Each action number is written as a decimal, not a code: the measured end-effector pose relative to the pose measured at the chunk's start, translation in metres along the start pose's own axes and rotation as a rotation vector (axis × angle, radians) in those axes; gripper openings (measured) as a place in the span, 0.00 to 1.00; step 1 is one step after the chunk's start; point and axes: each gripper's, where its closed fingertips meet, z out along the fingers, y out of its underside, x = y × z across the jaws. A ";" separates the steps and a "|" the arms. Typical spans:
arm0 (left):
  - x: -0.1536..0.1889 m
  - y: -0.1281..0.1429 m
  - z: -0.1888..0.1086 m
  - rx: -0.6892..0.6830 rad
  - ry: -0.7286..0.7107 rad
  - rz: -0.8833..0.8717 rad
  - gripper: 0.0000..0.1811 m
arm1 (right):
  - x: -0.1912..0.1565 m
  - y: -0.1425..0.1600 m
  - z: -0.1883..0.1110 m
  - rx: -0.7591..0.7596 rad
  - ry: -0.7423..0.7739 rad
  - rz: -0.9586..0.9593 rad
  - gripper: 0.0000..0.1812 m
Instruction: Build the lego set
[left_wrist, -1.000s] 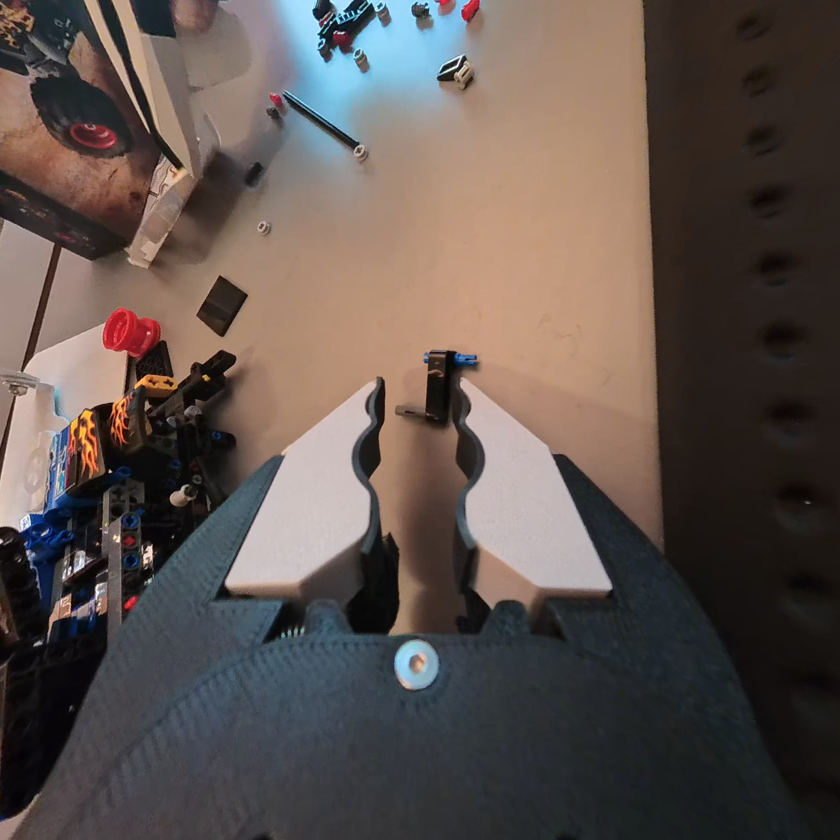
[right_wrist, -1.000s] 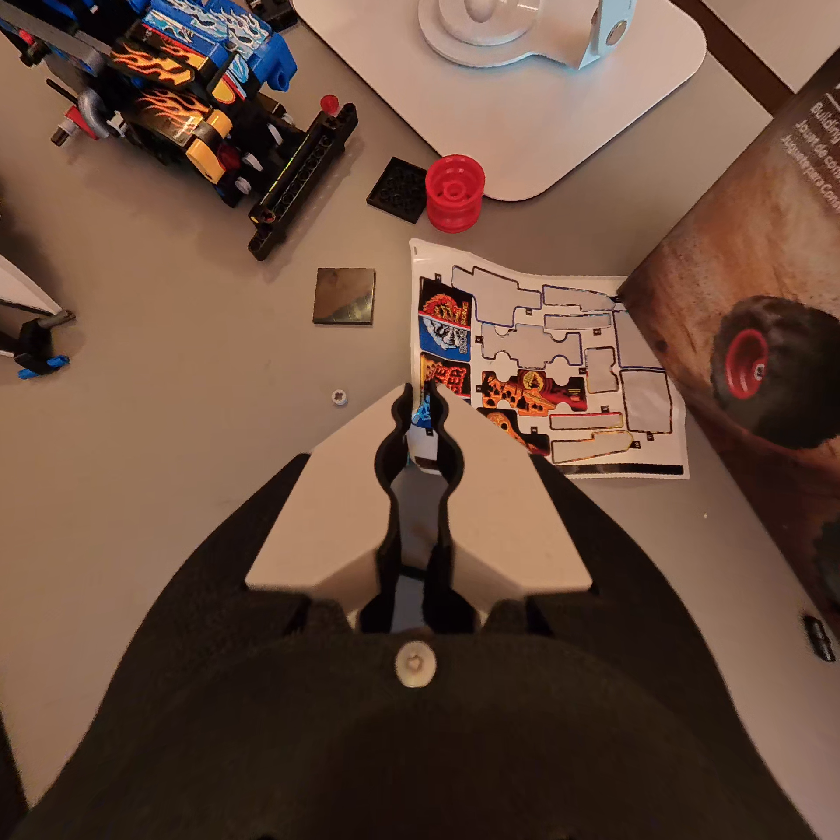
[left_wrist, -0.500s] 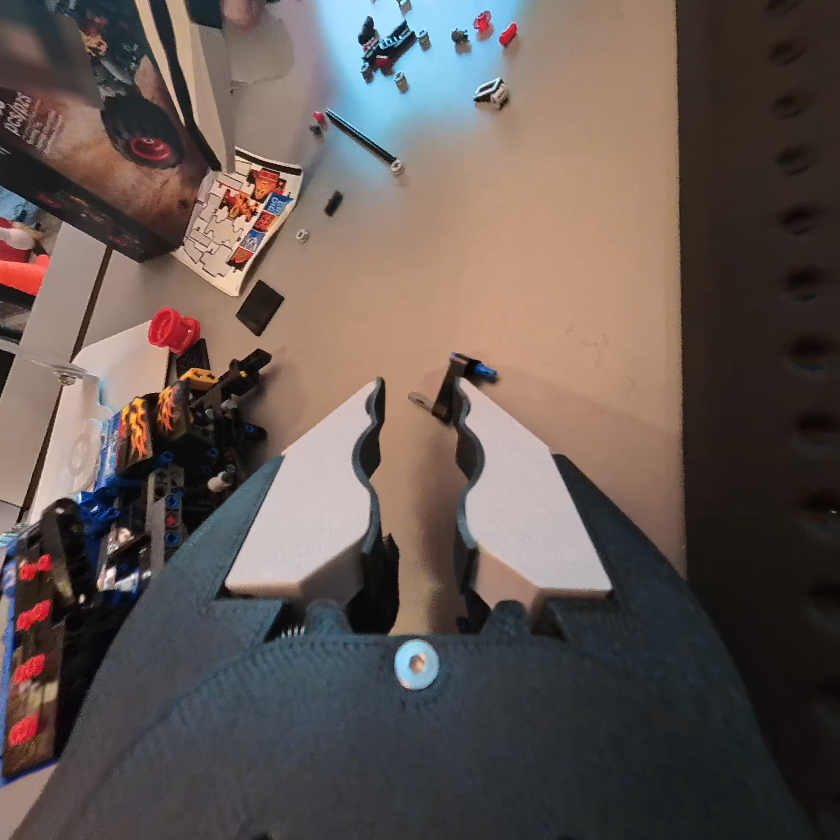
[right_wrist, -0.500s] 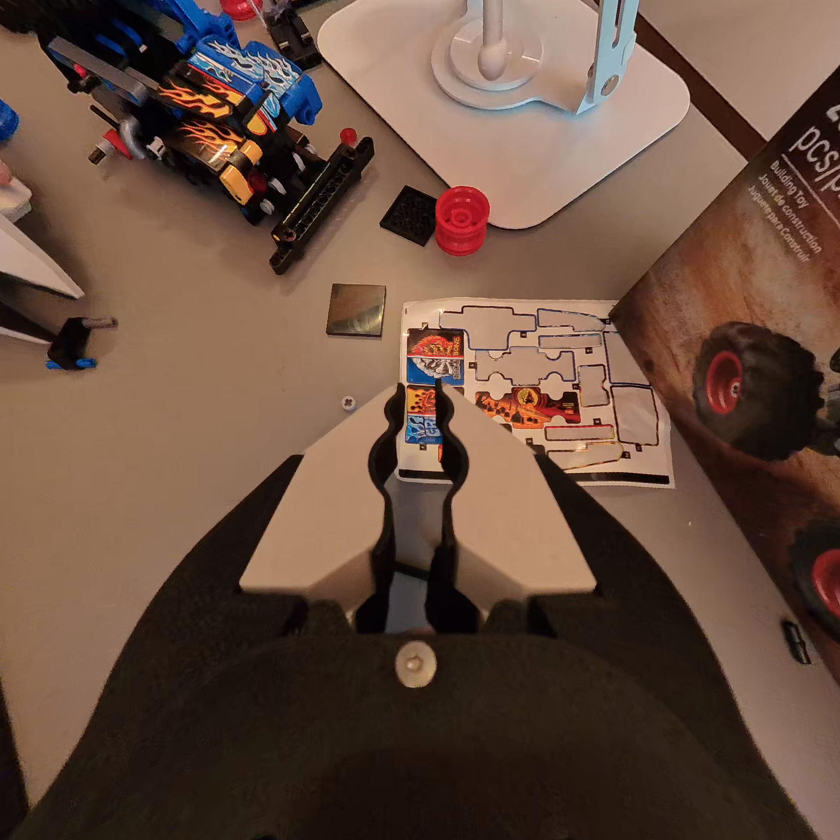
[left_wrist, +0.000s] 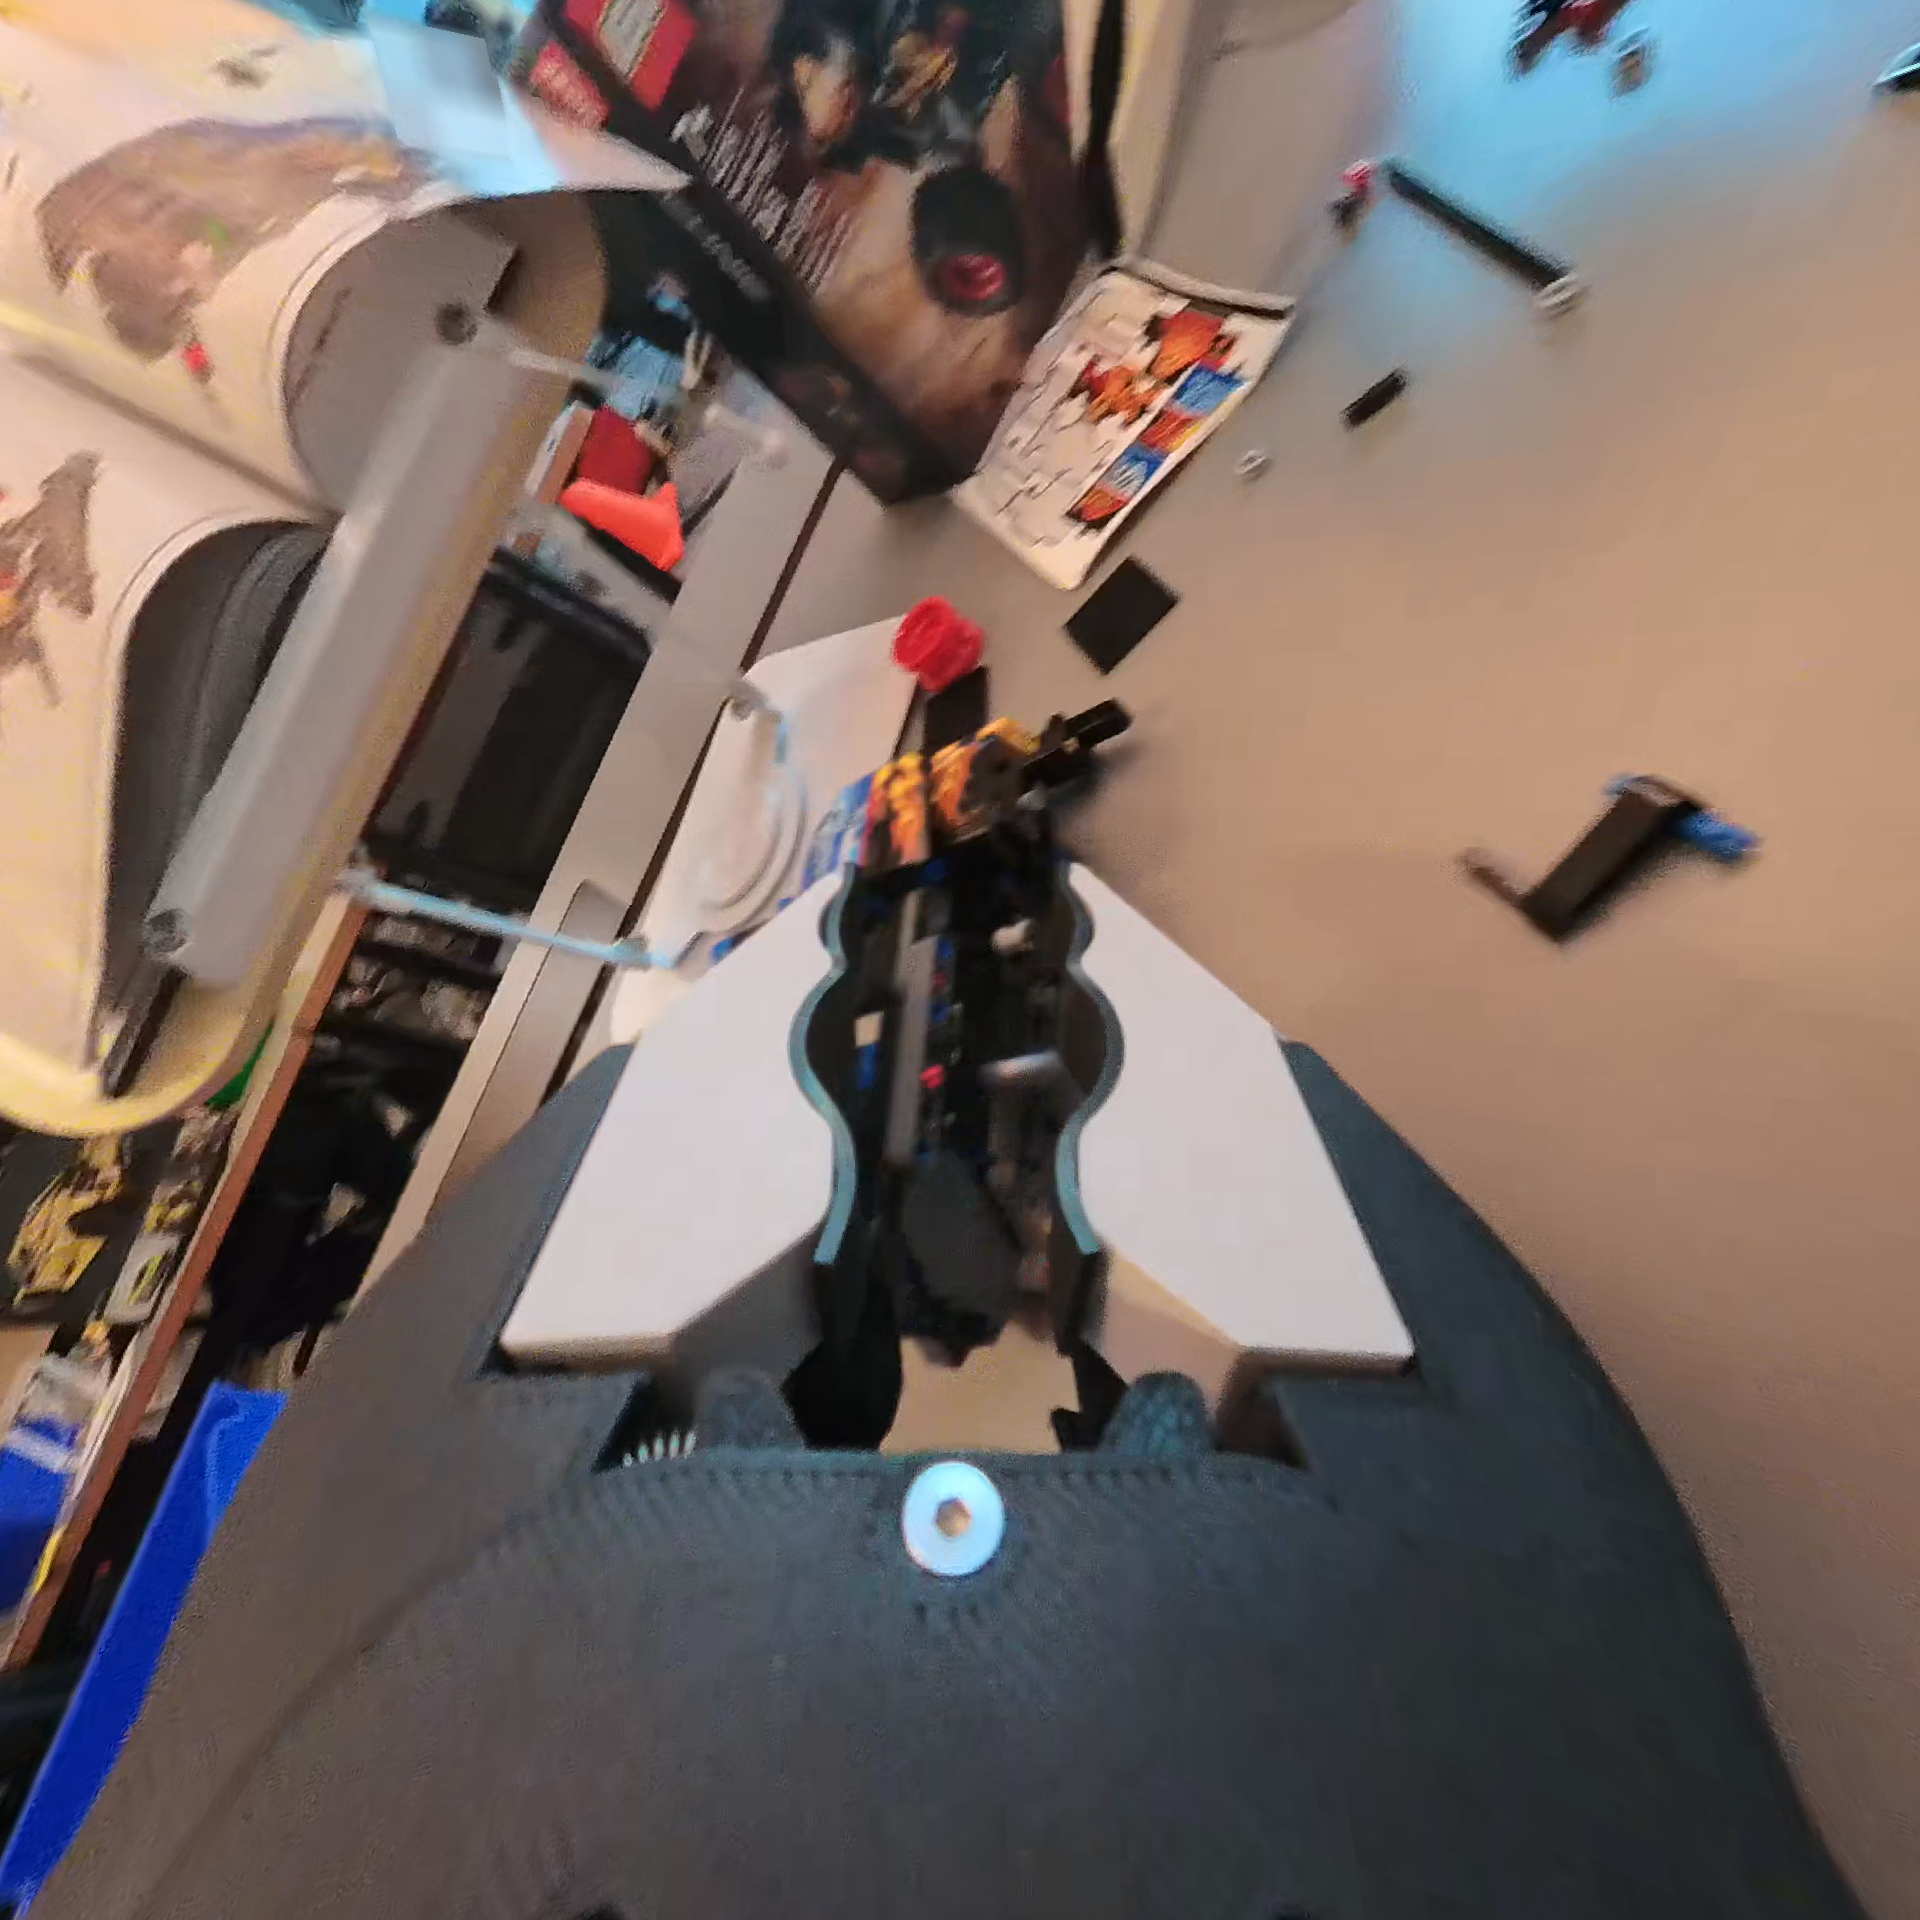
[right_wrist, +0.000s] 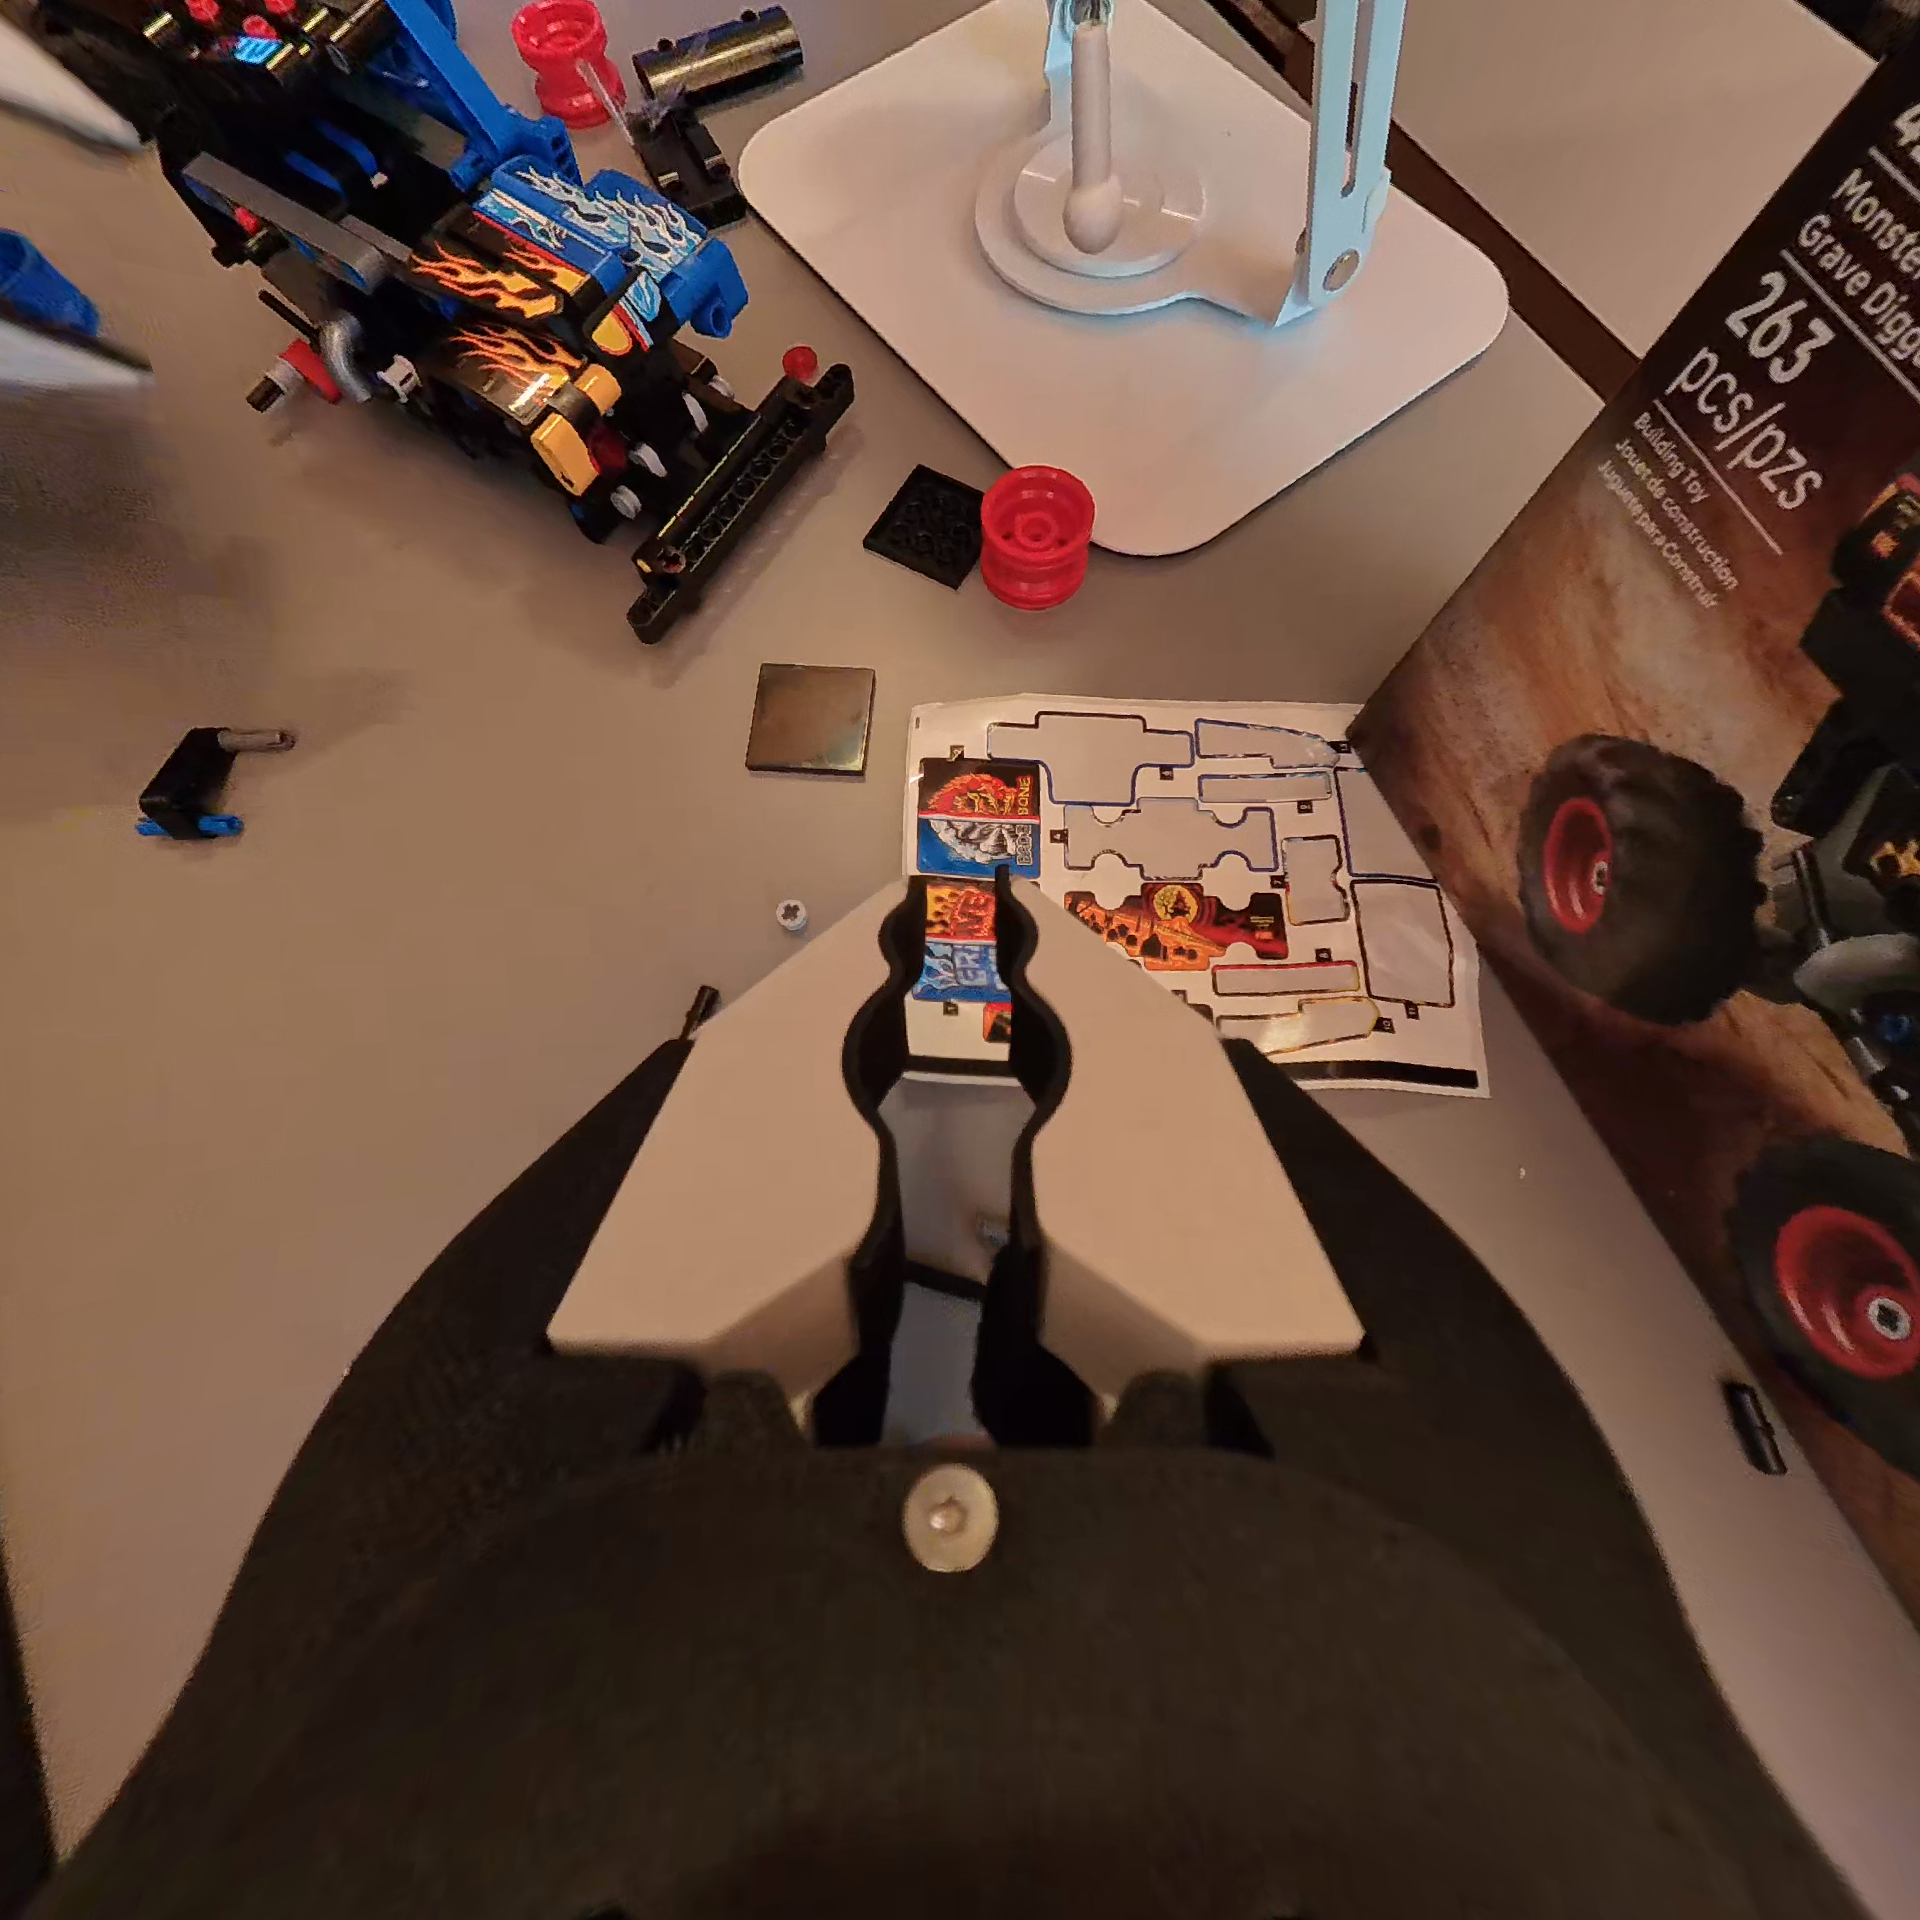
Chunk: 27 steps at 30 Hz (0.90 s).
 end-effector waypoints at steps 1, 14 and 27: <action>-0.009 0.005 -0.001 -0.020 -0.023 -0.016 0.19 | 0.001 0.000 -0.001 0.004 0.002 -0.001 0.06; -0.046 0.054 0.008 -0.225 0.028 -0.268 0.30 | 0.000 0.006 -0.001 0.004 -0.006 -0.016 0.06; -0.036 0.053 0.009 -0.166 0.185 -0.406 0.29 | 0.000 0.007 0.000 0.014 -0.019 -0.017 0.06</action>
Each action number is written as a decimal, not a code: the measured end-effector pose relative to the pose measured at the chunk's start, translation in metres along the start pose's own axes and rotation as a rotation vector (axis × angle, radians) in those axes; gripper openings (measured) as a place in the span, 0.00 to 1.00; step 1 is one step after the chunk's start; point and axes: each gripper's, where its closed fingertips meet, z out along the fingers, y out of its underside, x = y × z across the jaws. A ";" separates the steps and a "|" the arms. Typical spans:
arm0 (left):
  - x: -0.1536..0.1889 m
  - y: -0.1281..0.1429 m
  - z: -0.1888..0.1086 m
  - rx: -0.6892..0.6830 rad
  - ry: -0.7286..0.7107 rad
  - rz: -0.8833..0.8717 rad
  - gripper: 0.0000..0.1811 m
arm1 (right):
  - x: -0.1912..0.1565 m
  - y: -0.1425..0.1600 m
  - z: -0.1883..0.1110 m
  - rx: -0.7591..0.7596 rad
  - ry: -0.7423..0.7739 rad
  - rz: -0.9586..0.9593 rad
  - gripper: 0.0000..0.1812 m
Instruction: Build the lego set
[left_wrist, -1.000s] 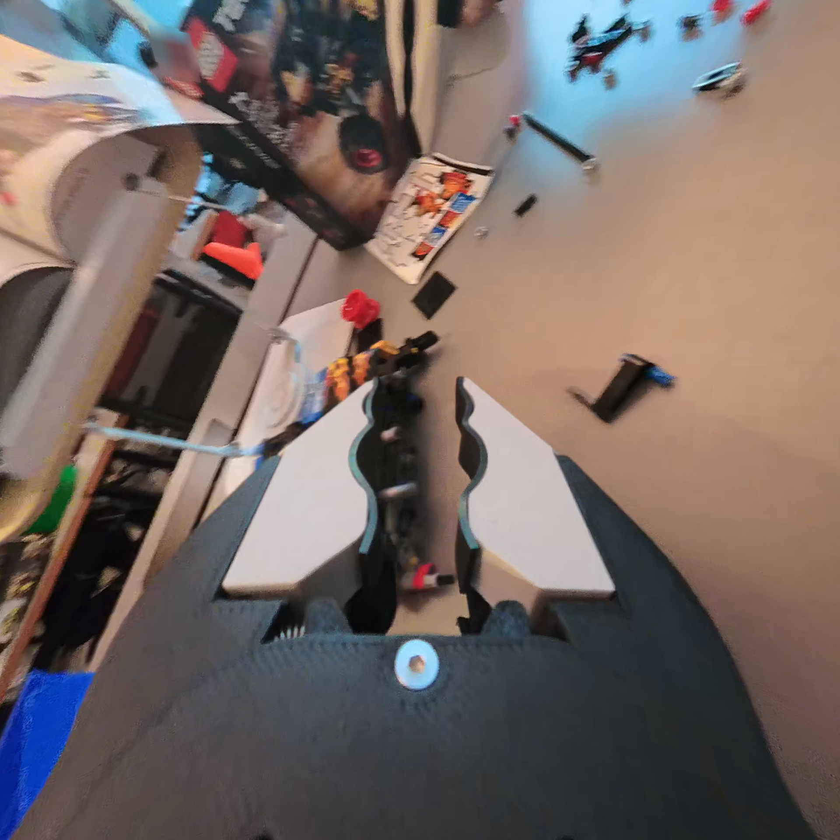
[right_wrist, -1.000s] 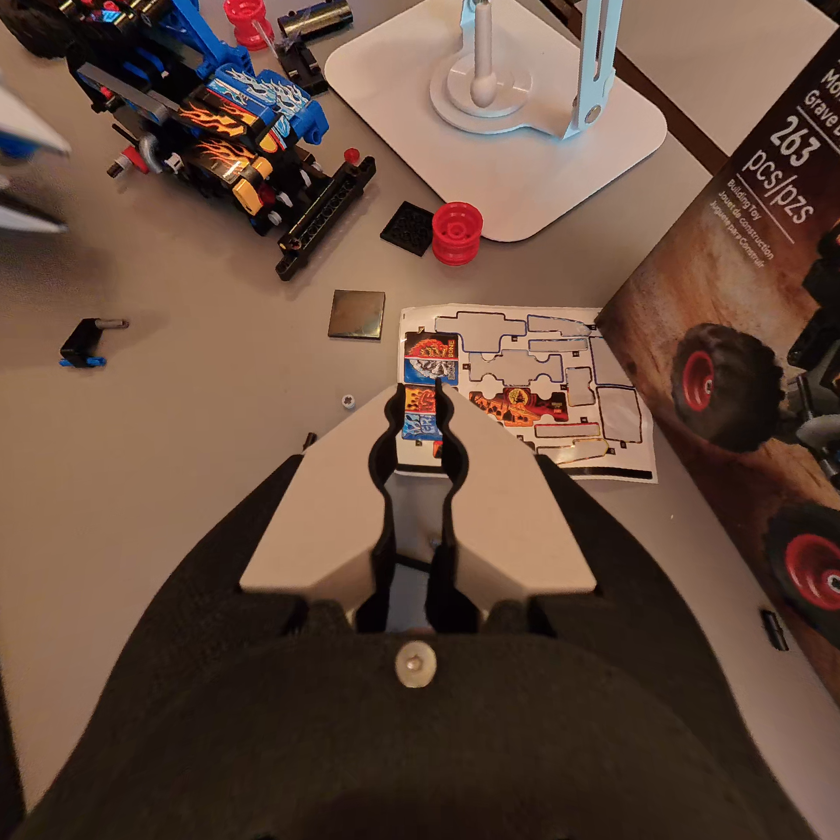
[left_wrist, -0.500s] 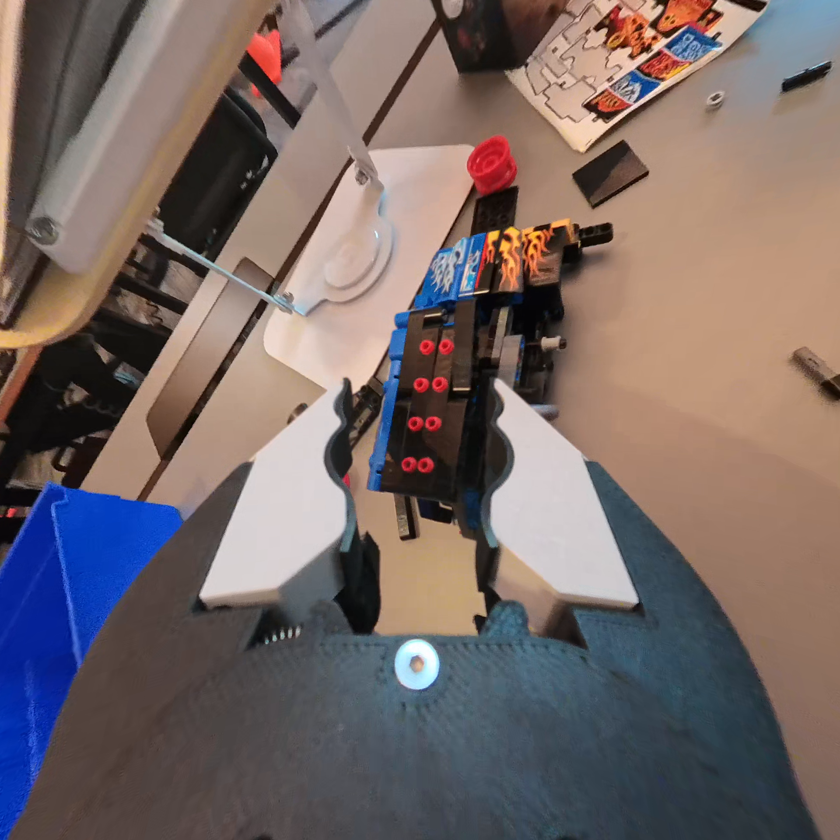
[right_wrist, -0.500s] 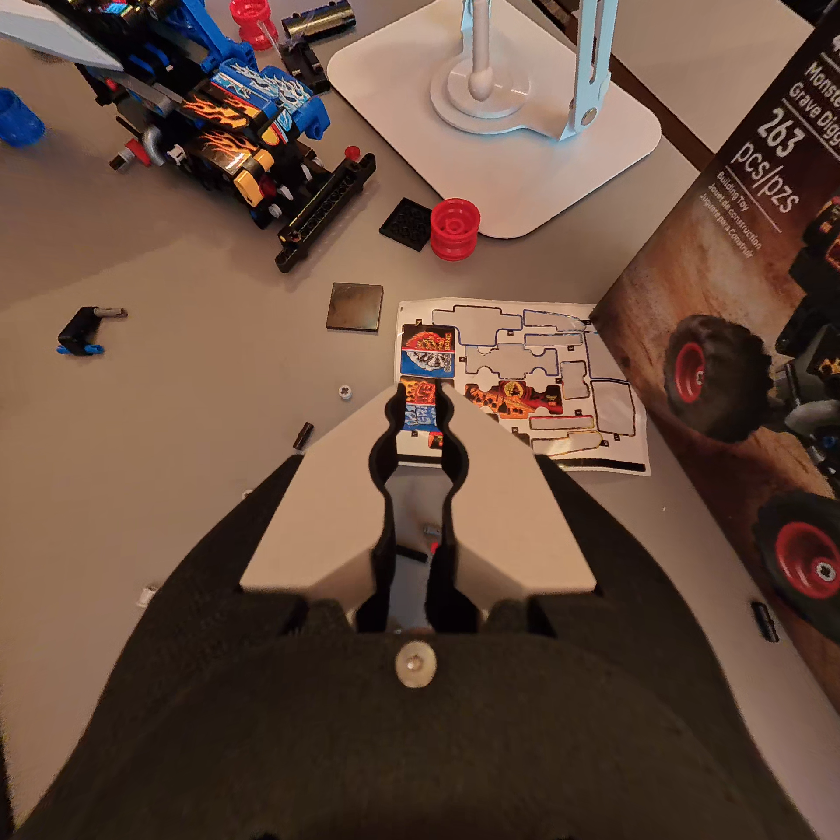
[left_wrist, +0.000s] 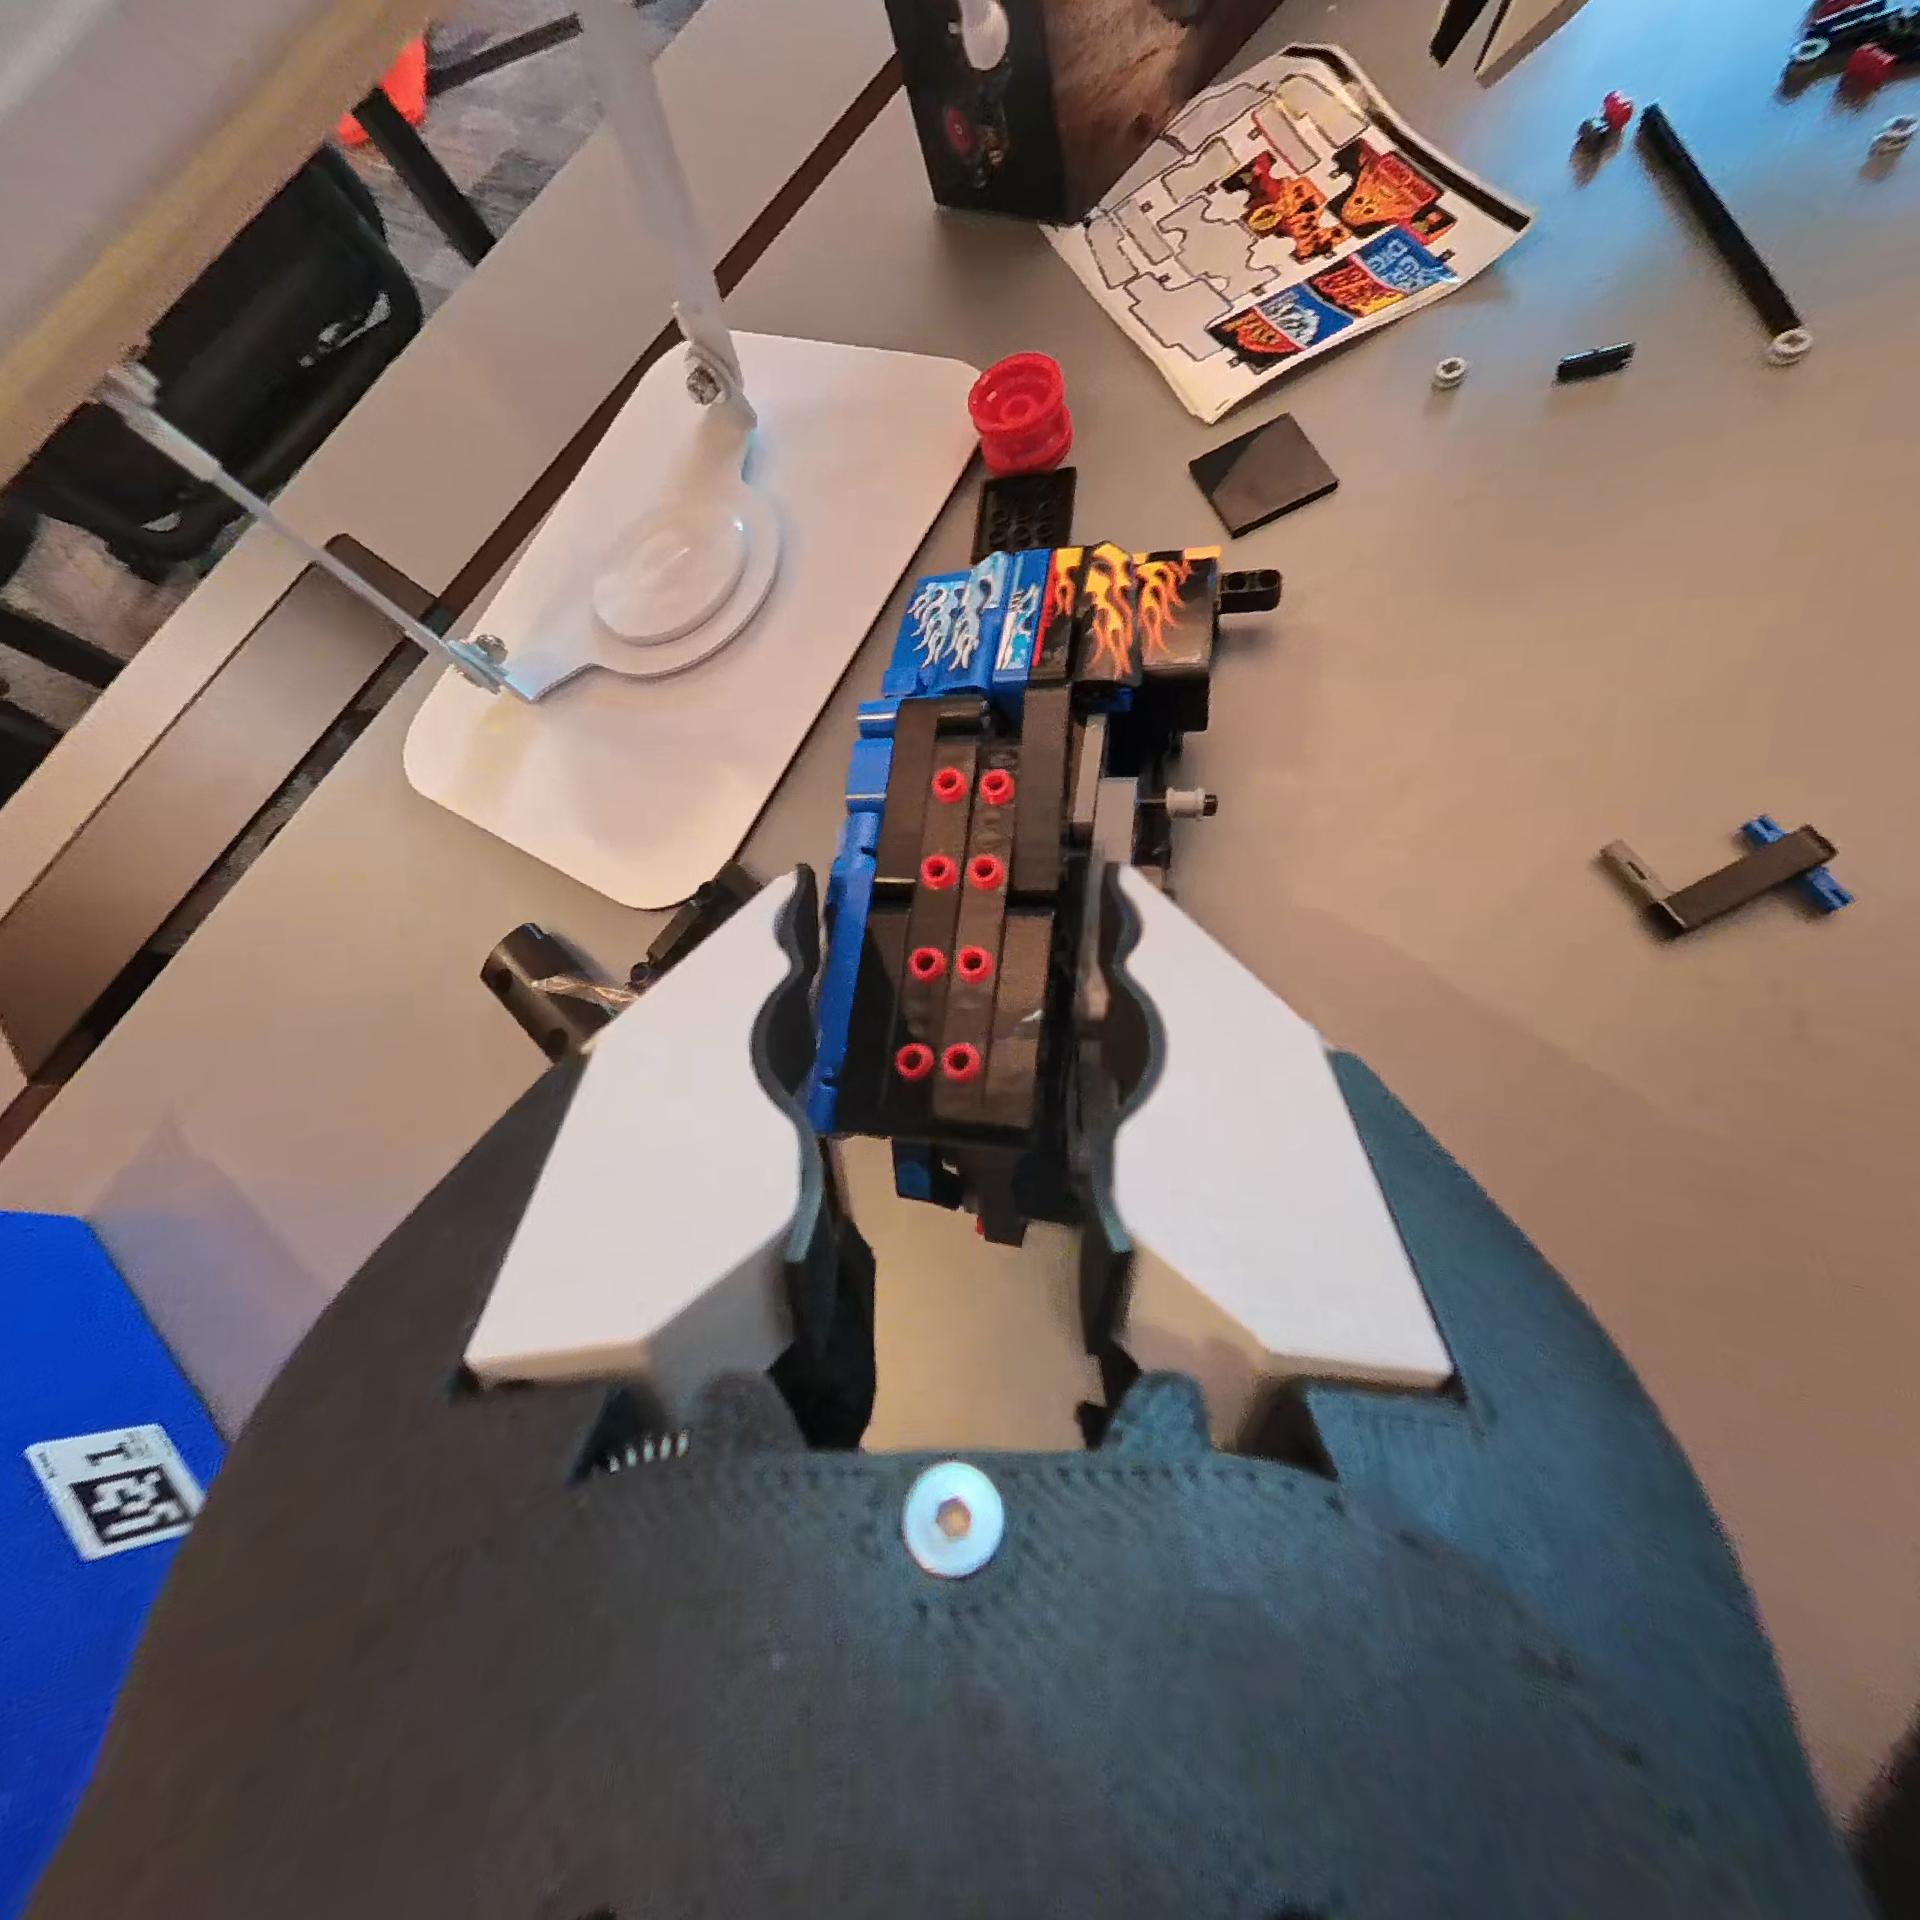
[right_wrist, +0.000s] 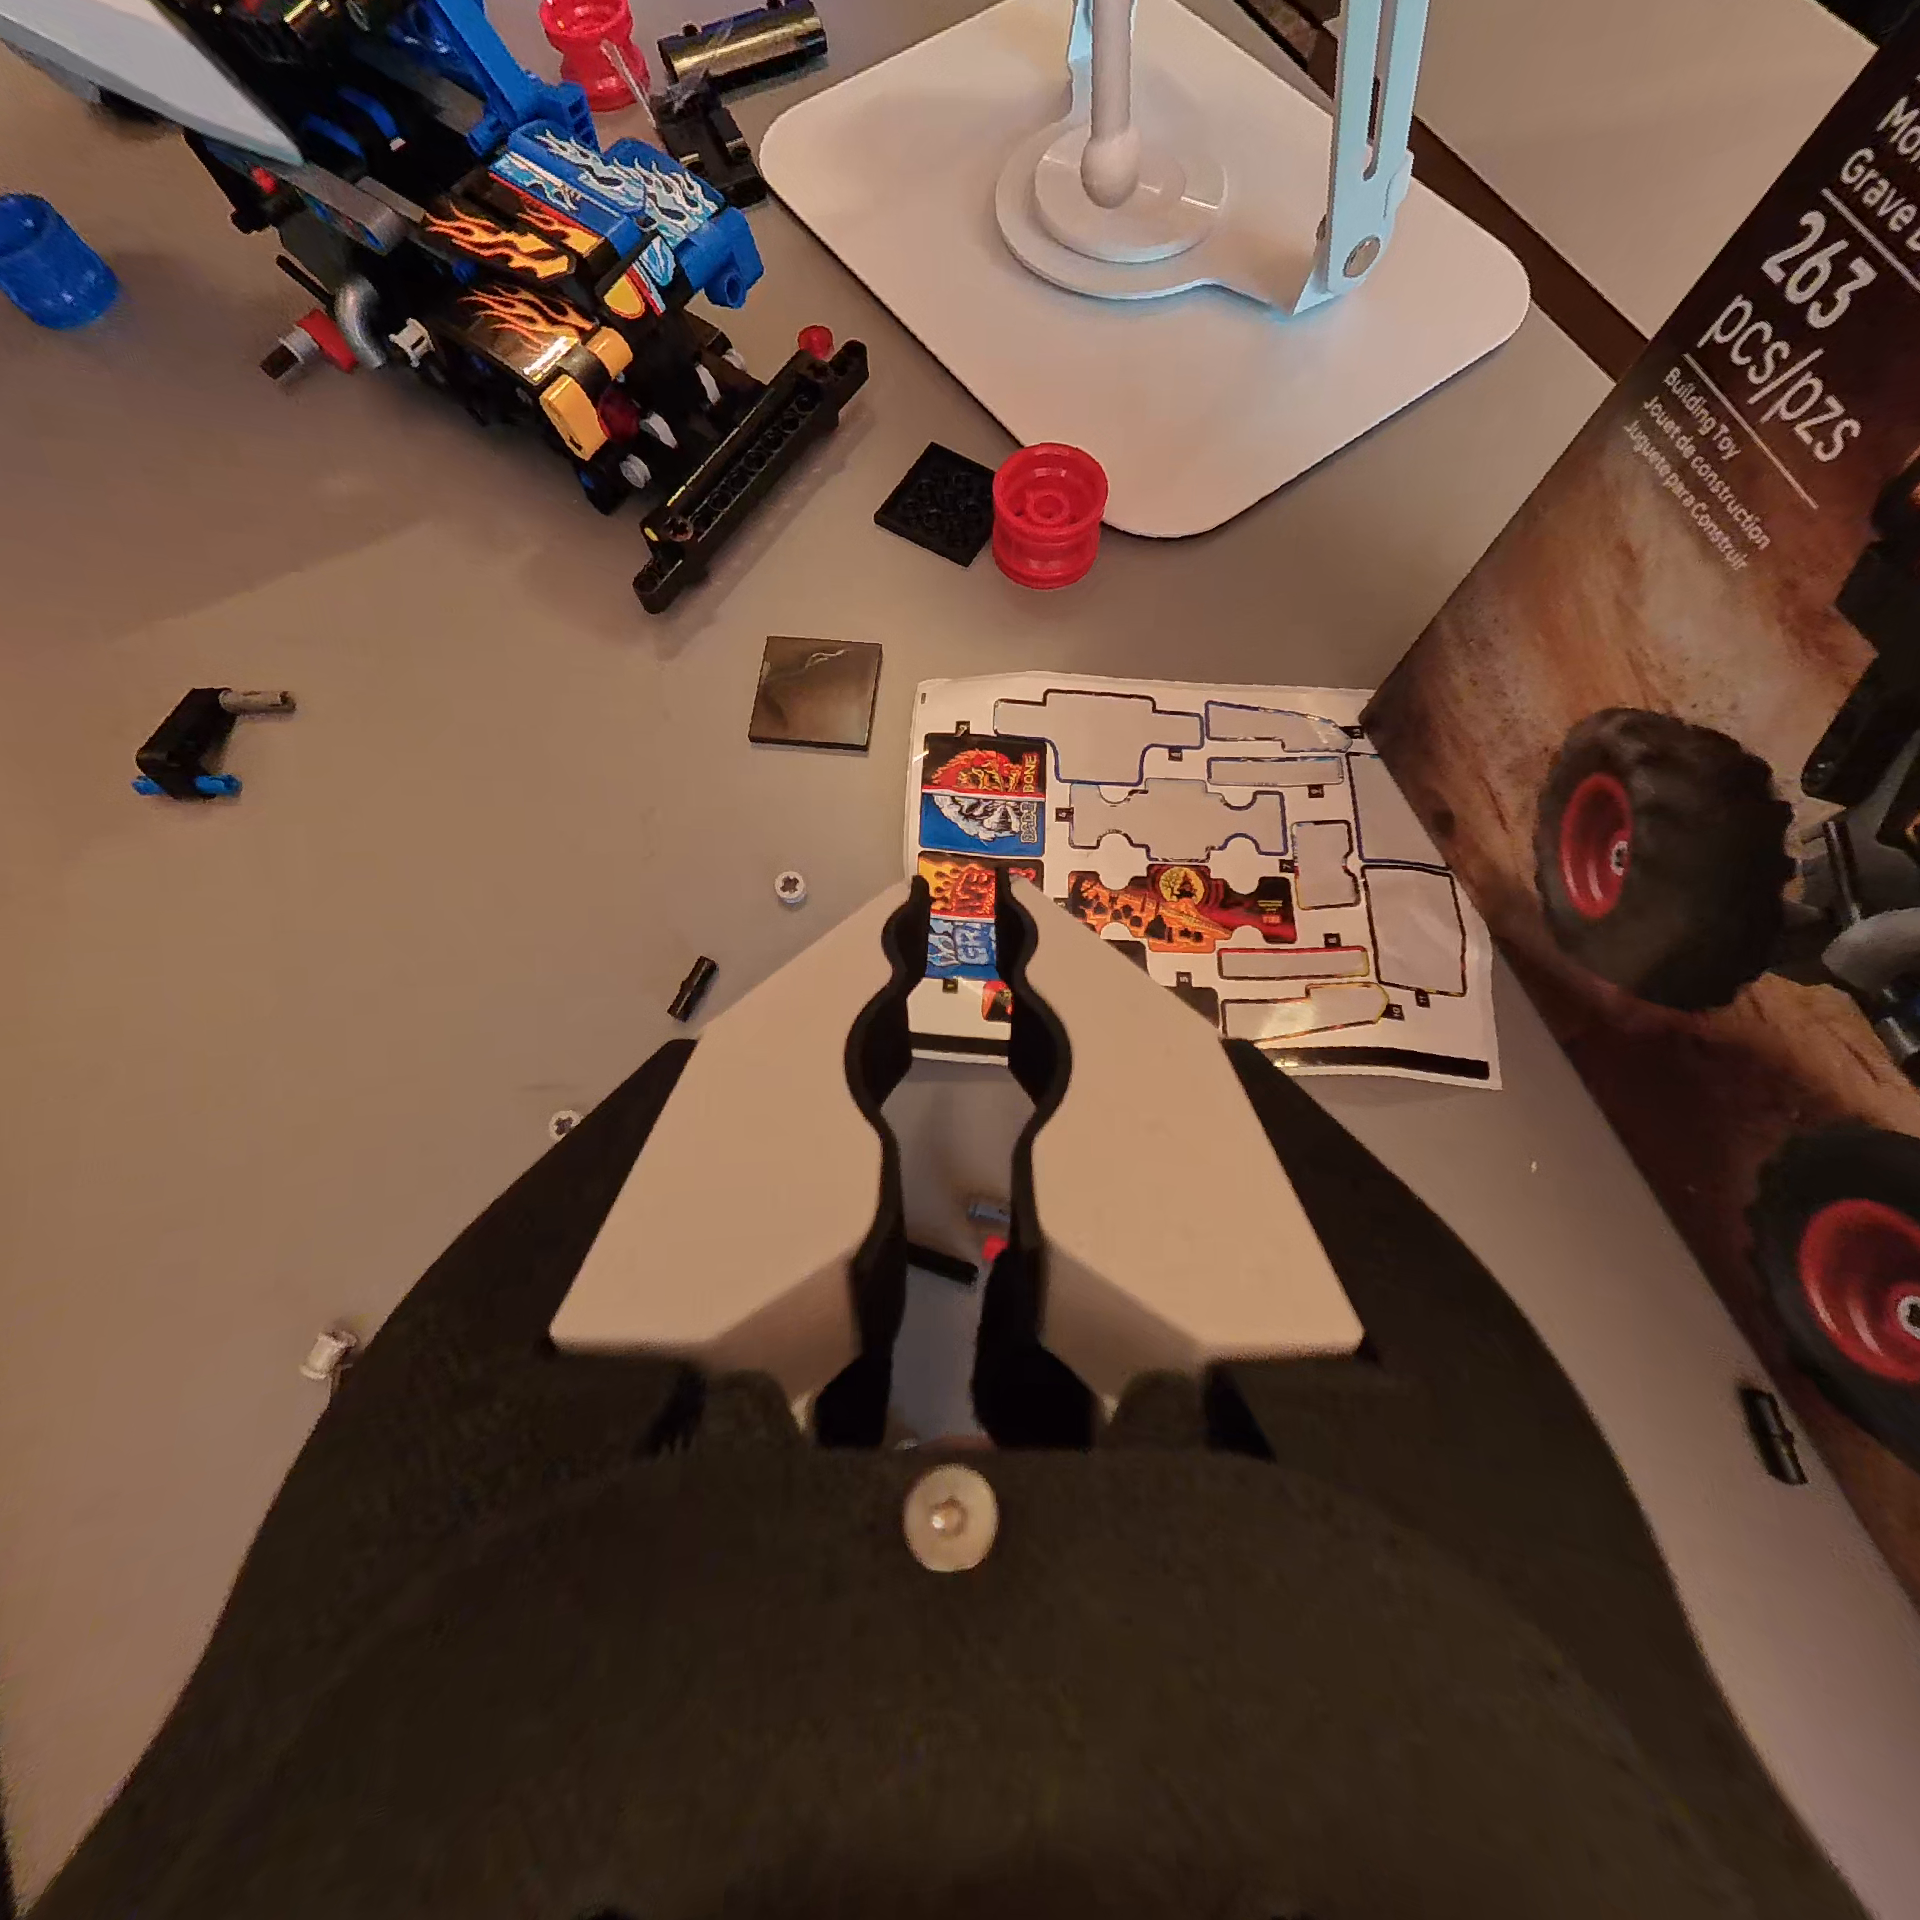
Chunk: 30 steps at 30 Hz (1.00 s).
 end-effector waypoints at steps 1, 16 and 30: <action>0.002 0.000 0.000 0.003 0.019 -0.008 0.31 | 0.000 0.000 0.000 0.002 0.000 -0.001 0.06; 0.003 0.012 0.003 -0.012 0.084 -0.020 0.35 | -0.014 -0.025 -0.004 0.049 -0.013 -0.056 0.05; 0.012 0.011 0.001 -0.028 0.218 0.084 0.34 | -0.055 -0.058 -0.003 0.069 -0.086 -0.119 0.05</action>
